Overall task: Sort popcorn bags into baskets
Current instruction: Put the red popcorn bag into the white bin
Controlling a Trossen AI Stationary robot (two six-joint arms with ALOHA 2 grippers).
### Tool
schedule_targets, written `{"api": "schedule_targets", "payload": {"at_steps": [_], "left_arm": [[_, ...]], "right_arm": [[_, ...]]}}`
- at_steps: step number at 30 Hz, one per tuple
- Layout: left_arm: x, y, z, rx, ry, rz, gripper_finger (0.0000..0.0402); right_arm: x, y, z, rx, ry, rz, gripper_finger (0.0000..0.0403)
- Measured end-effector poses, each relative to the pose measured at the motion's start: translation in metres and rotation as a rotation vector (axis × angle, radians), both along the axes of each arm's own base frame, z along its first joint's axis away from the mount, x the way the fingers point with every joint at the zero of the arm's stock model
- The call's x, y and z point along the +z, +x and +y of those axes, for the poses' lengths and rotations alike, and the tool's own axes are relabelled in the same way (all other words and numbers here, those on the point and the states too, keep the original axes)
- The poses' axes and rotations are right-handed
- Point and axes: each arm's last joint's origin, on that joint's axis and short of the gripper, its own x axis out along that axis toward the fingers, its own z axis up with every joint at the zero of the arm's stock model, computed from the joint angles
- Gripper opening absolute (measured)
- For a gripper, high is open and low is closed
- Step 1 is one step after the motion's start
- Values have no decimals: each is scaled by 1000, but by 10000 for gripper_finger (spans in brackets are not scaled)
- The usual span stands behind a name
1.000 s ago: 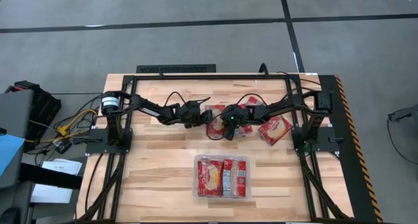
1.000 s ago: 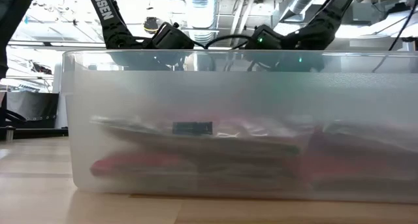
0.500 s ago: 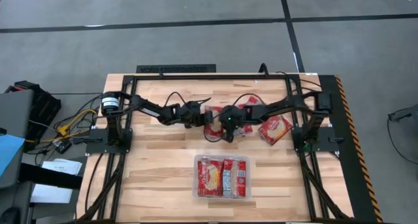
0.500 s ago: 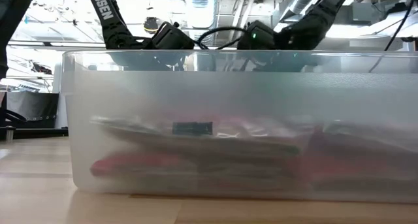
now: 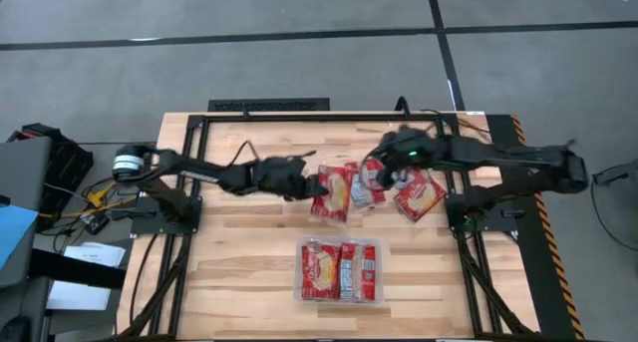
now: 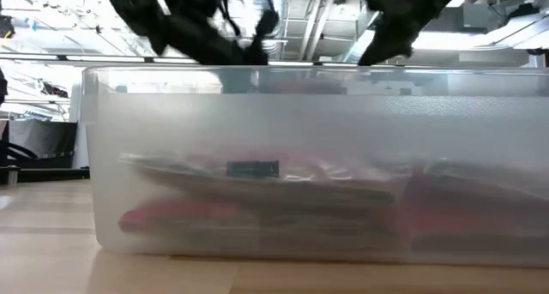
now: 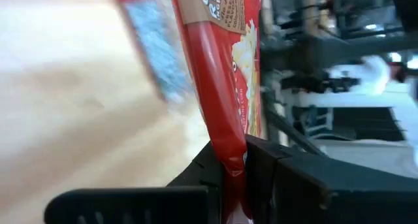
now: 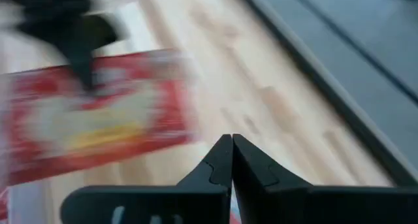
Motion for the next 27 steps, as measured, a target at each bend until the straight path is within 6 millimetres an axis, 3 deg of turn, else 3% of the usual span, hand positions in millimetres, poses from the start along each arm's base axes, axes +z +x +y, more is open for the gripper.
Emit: {"api": "schedule_targets", "payload": {"at_steps": [4,8,15,21,27], "left_arm": [[20,-3,-48,59,-8,-55,15],[29,3,-94,121,2,-25,15],[36,22,-142,153,65,6,15],[14,45,-175,105,52,46,15],[-19,67,-201,80,26,84,11]], "right_arm": [[13,-26,2,-81,-31,-16,36],[18,-40,4,-109,-43,-4,27],[14,-45,6,-114,-22,43,18],[12,-44,10,-114,6,49,40],[11,-44,16,-108,32,48,35]]}}
